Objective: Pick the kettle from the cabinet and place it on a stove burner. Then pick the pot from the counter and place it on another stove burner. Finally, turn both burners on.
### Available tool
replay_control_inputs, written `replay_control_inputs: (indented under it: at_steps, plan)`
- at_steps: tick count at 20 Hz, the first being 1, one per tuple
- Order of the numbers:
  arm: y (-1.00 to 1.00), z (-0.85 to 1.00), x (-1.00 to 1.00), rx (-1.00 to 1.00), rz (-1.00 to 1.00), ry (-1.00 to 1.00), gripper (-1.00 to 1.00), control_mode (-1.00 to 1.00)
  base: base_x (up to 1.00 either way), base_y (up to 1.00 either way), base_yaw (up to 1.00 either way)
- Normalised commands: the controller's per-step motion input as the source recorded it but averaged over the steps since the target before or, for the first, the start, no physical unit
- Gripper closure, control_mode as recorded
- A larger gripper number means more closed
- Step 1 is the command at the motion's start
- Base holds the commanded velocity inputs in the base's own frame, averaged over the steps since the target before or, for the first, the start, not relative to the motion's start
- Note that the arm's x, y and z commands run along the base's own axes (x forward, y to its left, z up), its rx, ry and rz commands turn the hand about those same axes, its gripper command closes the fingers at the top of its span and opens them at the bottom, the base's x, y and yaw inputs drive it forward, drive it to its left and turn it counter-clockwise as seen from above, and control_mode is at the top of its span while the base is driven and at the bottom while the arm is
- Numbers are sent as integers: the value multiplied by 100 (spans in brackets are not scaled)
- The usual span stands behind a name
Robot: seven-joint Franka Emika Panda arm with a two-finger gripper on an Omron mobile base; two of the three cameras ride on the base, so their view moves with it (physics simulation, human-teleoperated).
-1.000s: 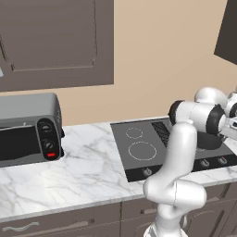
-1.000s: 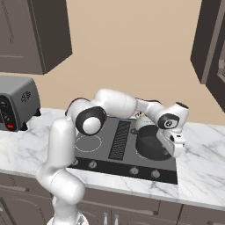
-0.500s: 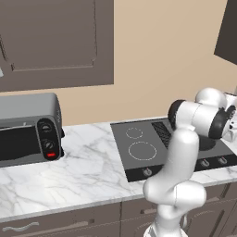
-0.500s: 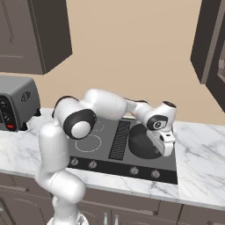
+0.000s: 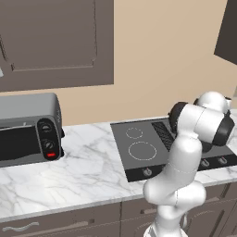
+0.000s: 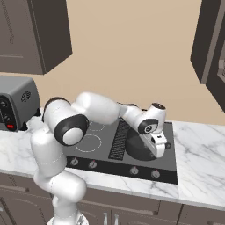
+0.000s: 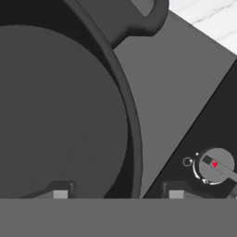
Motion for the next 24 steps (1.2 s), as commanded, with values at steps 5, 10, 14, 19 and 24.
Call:
replay_control_inputs:
  at_steps: [5,10,14,19,24]
  plan:
    - [-8,22,-19,0,0,-6,-100,-100,0,0,0]
    - [-1,34,-13,0,0,0,-100,-100,0,0,0]
    - [0,37,-10,0,0,0,-100,-100,0,0,0]
    - [1,26,-18,0,1,0,-100,-100,0,0,0]
    - [12,23,-23,-3,9,-5,-100,-100,0,0,0]
